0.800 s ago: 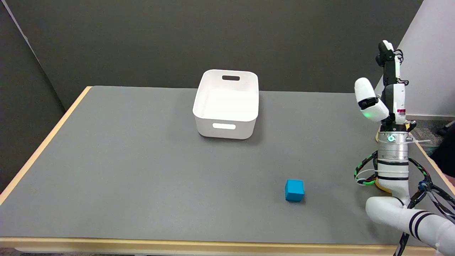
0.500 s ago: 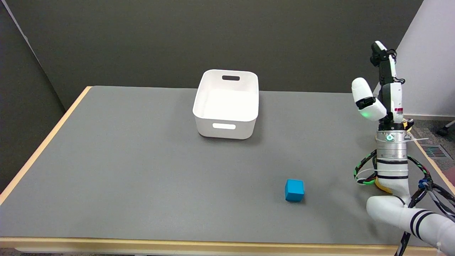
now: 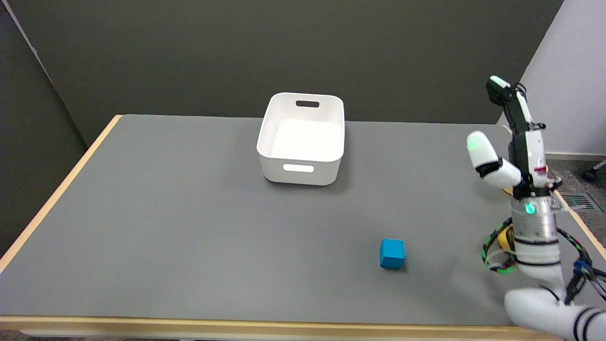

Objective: Pick up the blue cube.

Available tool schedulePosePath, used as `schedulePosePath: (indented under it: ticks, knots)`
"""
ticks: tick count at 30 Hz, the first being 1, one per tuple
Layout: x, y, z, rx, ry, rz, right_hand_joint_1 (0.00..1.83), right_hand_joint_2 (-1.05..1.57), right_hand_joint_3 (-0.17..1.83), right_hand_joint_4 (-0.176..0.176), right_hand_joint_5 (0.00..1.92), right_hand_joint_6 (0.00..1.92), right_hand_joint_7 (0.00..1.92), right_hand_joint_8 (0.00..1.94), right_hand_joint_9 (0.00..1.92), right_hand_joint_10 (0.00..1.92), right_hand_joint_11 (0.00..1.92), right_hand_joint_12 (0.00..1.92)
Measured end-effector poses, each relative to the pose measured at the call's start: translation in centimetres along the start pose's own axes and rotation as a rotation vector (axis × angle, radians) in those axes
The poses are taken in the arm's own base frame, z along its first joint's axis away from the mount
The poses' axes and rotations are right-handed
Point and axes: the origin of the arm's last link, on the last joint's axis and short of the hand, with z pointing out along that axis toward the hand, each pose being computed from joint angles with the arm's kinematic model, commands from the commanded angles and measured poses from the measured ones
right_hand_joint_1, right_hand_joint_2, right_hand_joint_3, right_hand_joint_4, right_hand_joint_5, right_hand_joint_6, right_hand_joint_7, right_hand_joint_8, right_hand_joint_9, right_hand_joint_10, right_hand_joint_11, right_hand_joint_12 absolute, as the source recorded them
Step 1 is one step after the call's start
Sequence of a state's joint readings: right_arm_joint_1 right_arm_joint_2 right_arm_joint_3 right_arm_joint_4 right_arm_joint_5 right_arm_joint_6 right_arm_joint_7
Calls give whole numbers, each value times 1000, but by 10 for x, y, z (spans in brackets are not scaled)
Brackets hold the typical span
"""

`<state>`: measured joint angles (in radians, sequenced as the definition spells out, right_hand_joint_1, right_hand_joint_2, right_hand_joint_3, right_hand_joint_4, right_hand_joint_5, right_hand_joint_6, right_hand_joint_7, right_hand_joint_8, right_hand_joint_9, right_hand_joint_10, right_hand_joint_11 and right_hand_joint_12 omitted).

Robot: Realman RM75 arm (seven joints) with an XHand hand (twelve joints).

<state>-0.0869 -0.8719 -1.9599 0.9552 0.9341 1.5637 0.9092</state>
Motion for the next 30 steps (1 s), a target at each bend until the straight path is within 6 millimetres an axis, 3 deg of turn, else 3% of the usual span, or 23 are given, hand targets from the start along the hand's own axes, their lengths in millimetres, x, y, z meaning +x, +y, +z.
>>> schedulePosePath:
  ticks: [17,30]
  knots:
    - [2,-53,-87,49,-142,-108,408,588,945,-1,201,474,241,412,101,709,-1,968]
    - [-4,-74,-128,30,-256,-192,440,585,946,-7,214,485,262,434,118,726,-1,1004]
